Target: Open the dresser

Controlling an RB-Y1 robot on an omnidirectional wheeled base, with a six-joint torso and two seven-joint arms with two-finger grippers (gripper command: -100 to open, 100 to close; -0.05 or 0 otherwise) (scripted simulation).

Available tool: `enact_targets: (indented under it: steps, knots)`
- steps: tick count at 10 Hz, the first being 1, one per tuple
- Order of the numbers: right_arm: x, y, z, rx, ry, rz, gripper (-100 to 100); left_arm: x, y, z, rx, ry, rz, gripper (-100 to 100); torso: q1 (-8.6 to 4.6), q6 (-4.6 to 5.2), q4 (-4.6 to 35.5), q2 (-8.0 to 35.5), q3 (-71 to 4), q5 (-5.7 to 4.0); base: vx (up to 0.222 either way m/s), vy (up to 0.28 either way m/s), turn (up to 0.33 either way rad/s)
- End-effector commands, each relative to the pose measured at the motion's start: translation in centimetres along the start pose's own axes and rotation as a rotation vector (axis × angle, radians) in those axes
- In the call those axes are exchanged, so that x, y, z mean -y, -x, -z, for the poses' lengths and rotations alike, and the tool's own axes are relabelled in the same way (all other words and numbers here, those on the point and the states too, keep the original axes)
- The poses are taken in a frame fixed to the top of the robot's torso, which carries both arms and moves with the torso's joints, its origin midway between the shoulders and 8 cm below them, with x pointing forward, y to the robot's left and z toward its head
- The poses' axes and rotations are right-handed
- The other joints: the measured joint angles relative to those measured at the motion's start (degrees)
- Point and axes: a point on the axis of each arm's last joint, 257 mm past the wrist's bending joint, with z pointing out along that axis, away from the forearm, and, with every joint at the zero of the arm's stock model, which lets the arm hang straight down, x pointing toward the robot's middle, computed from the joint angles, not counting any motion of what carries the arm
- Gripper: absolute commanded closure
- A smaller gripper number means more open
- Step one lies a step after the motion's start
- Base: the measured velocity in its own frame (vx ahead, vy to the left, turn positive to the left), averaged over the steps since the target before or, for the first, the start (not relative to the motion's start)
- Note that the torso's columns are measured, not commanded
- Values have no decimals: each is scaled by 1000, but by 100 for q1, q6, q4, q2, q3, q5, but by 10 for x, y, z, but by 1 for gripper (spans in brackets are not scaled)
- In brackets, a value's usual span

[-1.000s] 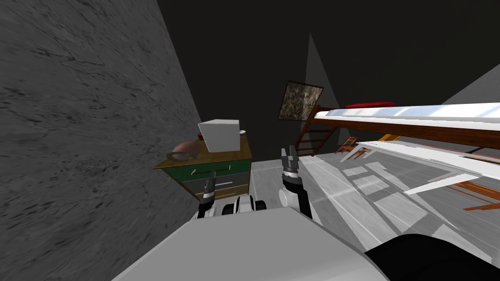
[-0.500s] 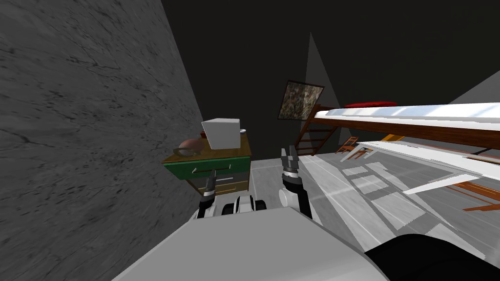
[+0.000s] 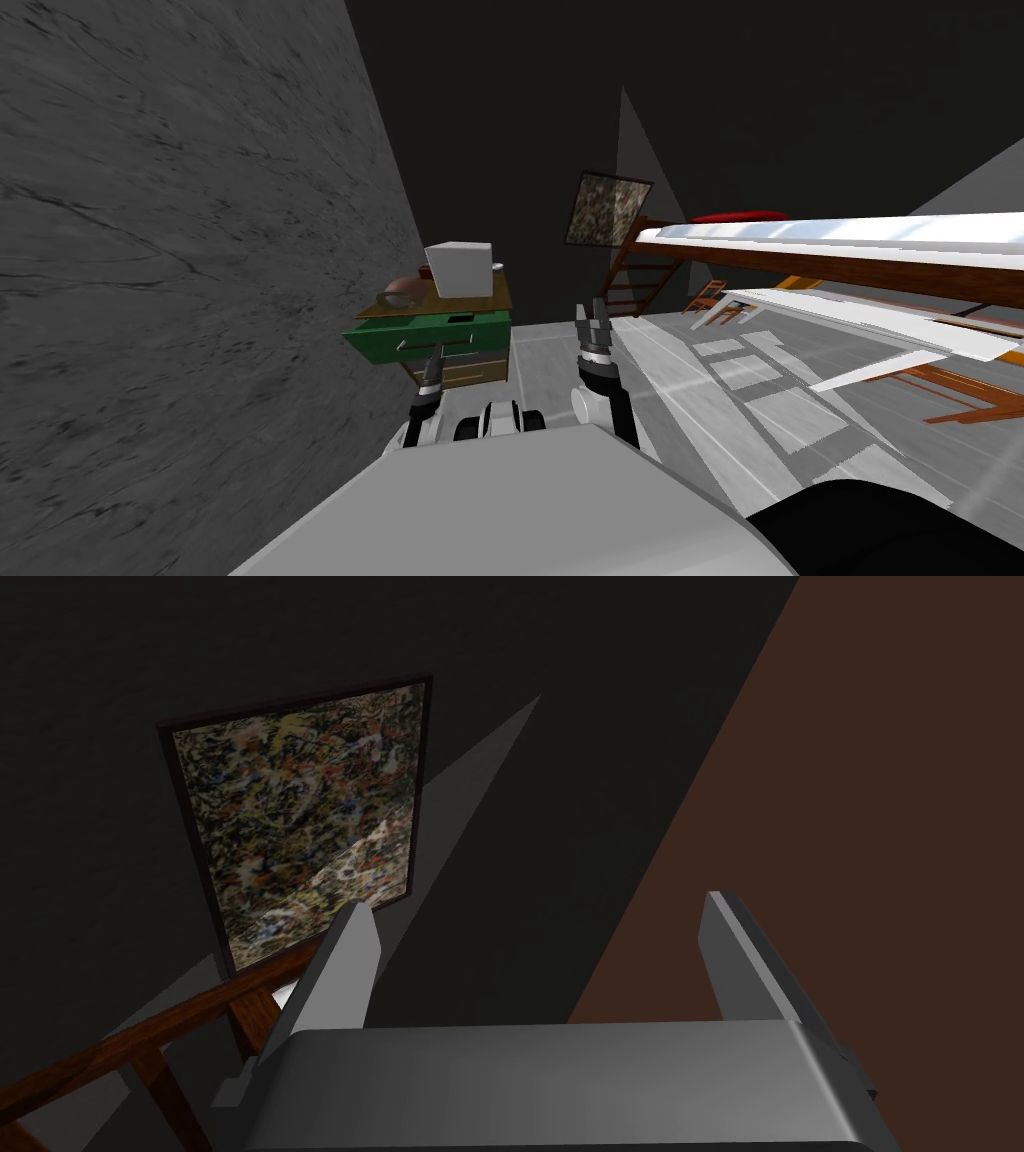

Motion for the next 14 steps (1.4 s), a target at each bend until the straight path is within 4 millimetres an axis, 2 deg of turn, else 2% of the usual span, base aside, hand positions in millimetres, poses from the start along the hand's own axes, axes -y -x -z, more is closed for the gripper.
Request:
enact_targets:
  steps: [1,5,6,7,10,11,12,14]
  knots:
    - [0,0,0,0,0,0,0,2,1,-10,14,-16,-10,100,5,1,0,14,11,4,-184,3,-62]
    - [0,0,0,0,0,0,0,3,3,-28,45,-34,-28,100,-13,-4,19,19,12,-13,-190,15,-83]
    - [0,0,0,0,0,0,0,-3,3,-19,37,-5,-24,100,-14,-4,29,42,23,-16,-105,10,-34]
    - [0,0,0,0,0,0,0,1,11,-15,40,-13,-23,100,-11,-10,21,12,10,-14,-112,-53,6]
    - [0,0,0,0,0,0,0,10,22,-12,42,-38,-24,100,-12,-7,17,40,24,-9,-183,-77,21]
    - [0,0,0,0,0,0,0,1,22,-24,37,-8,-20,-100,-14,-8,27,48,28,-15,-146,-53,37]
    - [0,0,0,0,0,0,0,1,22,-24,37,-8,-20,-100,1,-3,5,13,13,-1,-61,-17,18]
    - [0,0,0,0,0,0,0,1,24,-43,34,-8,-15,-100,48,-5,-41,-75,-41,27,-31,-2,8]
